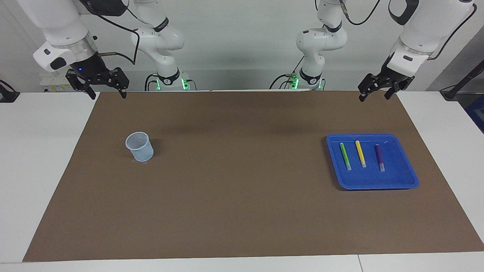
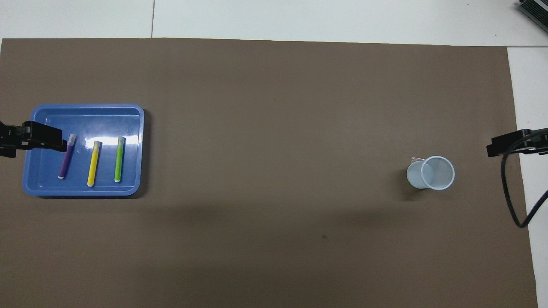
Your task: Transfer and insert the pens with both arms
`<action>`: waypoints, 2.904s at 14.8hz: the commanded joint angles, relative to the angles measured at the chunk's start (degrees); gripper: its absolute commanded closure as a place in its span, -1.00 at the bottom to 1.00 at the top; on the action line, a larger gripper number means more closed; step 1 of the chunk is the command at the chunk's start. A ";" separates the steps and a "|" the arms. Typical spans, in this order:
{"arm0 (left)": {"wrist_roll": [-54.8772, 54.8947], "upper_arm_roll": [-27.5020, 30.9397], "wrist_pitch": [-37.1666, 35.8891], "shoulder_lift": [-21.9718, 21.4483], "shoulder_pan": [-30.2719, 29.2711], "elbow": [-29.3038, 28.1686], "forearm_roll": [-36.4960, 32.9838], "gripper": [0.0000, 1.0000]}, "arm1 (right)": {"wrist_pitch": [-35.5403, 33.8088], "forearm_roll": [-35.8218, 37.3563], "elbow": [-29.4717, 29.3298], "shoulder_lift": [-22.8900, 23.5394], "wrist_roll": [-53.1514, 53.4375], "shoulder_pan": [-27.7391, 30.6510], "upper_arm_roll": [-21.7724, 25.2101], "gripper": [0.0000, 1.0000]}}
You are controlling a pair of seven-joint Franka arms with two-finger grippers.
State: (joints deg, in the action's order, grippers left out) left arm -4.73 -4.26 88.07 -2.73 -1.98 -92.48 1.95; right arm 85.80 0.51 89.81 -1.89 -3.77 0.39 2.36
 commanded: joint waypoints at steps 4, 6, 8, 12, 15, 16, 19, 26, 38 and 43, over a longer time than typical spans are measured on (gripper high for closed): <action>0.33 -0.04 -0.27 -0.70 -0.40 -0.07 0.95 -1.00 | 3.50 1.25 1.42 -1.80 0.34 0.92 -0.07 -1.00; 0.33 -0.04 -0.36 -0.70 -0.40 -0.07 0.95 -1.00 | 3.59 0.90 1.94 -2.06 1.21 0.84 -0.07 -1.00; 0.33 -0.04 -0.36 -0.70 -0.40 -0.07 0.95 -1.00 | 3.59 -0.06 2.47 -2.32 2.36 0.84 -0.16 -1.00; 0.16 -0.04 0.08 -0.78 -0.31 -0.42 0.95 -1.00 | 3.59 -1.82 2.56 -2.94 -8.26 -0.04 -0.77 -1.00; -1.16 -0.04 2.53 -1.57 -0.40 -2.70 0.86 -1.00 | 3.41 -1.92 2.56 -3.12 -8.19 0.05 -1.66 -1.00; -1.16 -0.04 3.42 -2.10 -0.48 -3.75 0.86 -1.00 | 3.15 -2.26 2.56 -3.29 -8.54 0.05 -1.83 -1.00; -1.07 -0.04 5.17 -3.15 -0.57 -6.56 0.86 -1.00 | 3.67 -5.16 4.75 -4.52 -7.58 -0.04 -2.36 -1.00; -0.90 -0.04 9.22 -4.12 -0.84 -11.93 0.95 -1.00 | 15.10 -12.52 11.78 -5.23 7.43 -4.34 -3.33 -1.00; -0.28 -0.04 17.65 -2.46 -1.45 -18.52 0.95 -1.00 | 35.48 -24.68 21.45 -3.56 30.30 -15.50 -3.50 -1.00; 0.24 -0.04 21.25 2.11 -2.76 -18.79 0.95 -1.00 | 36.98 -28.34 21.54 -1.89 30.75 -16.21 -3.50 -1.00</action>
State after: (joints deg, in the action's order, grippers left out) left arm -5.45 -4.09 106.52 -2.27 -3.11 -110.61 1.98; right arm 121.66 -24.00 110.56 -3.97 26.64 -15.95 -1.23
